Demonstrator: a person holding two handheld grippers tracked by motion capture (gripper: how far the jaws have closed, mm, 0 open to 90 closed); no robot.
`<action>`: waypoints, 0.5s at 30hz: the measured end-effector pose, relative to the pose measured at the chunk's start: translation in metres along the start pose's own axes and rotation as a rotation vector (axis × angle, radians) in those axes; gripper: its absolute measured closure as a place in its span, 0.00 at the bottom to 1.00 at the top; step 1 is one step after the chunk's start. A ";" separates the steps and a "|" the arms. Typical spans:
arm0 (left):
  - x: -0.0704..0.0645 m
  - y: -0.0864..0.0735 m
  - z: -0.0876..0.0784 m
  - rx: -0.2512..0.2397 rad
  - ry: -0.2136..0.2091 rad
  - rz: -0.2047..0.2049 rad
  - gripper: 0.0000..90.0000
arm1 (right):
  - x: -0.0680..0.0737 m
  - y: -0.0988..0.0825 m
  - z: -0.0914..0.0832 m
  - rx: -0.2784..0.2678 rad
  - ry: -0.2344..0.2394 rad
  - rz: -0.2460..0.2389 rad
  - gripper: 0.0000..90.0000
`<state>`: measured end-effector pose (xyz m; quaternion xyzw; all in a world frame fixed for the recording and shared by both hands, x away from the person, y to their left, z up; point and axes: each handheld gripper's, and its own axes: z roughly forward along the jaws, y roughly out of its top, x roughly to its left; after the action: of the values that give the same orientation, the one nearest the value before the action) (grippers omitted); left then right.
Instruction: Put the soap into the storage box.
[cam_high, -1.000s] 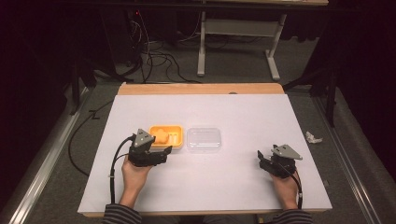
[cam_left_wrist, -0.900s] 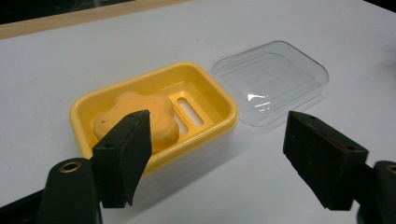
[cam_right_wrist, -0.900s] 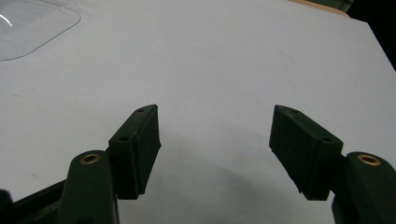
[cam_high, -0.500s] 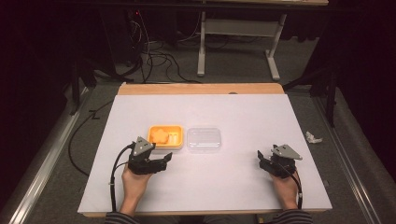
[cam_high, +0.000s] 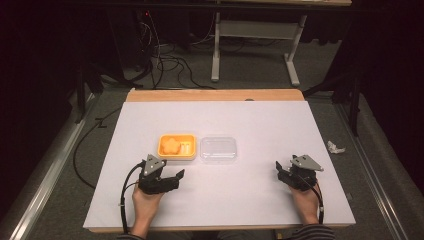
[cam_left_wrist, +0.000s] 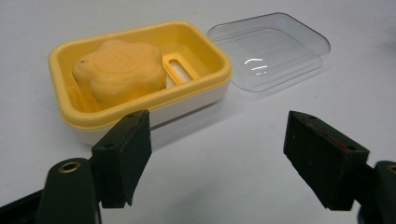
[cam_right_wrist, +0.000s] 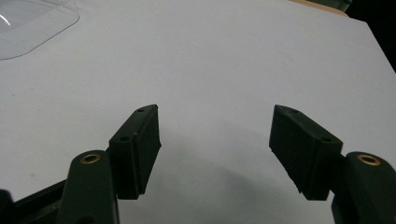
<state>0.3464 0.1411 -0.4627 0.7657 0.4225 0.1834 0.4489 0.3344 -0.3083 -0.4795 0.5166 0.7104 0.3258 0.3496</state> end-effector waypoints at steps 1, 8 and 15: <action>0.000 -0.001 0.001 -0.001 0.003 -0.002 0.27 | 0.000 0.000 0.000 0.000 0.000 0.000 0.38; -0.001 -0.011 0.011 0.013 0.033 0.007 0.27 | -0.001 0.000 0.000 -0.003 0.001 0.015 0.38; -0.001 -0.016 0.013 0.001 0.058 -0.001 0.26 | -0.002 0.000 0.000 -0.006 0.003 0.017 0.37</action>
<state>0.3469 0.1372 -0.4827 0.7601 0.4357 0.2053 0.4361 0.3345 -0.3100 -0.4794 0.5212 0.7055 0.3316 0.3474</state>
